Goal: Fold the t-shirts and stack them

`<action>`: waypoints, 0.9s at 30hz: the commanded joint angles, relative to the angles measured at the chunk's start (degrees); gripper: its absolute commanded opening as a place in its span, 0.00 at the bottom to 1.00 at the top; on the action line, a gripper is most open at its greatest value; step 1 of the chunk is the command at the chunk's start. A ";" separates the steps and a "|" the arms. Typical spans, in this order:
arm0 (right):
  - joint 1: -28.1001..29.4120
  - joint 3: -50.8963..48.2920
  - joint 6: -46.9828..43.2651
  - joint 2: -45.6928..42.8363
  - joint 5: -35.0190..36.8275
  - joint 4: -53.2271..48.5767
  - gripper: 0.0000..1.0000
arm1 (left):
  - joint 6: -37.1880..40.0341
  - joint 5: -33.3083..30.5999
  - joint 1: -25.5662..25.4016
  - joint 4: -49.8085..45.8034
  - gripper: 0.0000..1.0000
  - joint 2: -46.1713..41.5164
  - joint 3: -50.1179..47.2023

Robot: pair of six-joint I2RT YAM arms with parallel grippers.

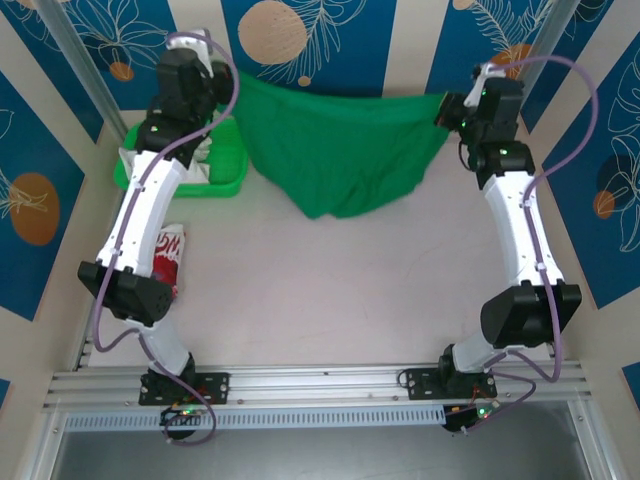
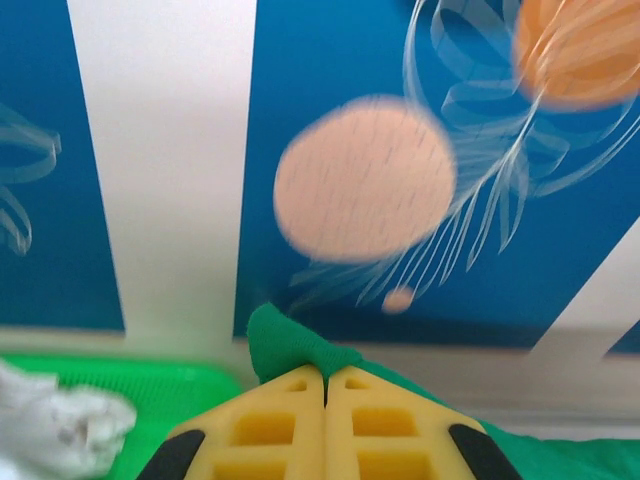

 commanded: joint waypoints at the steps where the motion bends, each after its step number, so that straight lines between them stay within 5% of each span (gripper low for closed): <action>1: -1.59 7.59 -1.56 -0.29 -2.76 -1.24 0.00 | 2.43 2.49 0.59 -2.35 0.00 -0.40 8.85; 7: -5.24 3.89 -1.06 -5.75 -4.17 -2.79 0.00 | 4.15 2.90 0.62 -2.15 0.00 -7.75 5.67; 12: -7.56 -17.33 0.90 -16.30 -5.35 0.07 0.00 | -1.97 9.12 0.50 5.93 0.00 -21.96 -21.92; 19: -10.34 -46.24 3.87 -29.40 -3.75 -2.69 0.00 | -13.29 14.44 -1.12 4.50 0.00 -38.74 -57.77; 27: -12.64 -65.95 12.51 -32.65 -1.29 -5.27 0.00 | -22.35 14.96 -1.22 3.36 0.00 -45.20 -82.15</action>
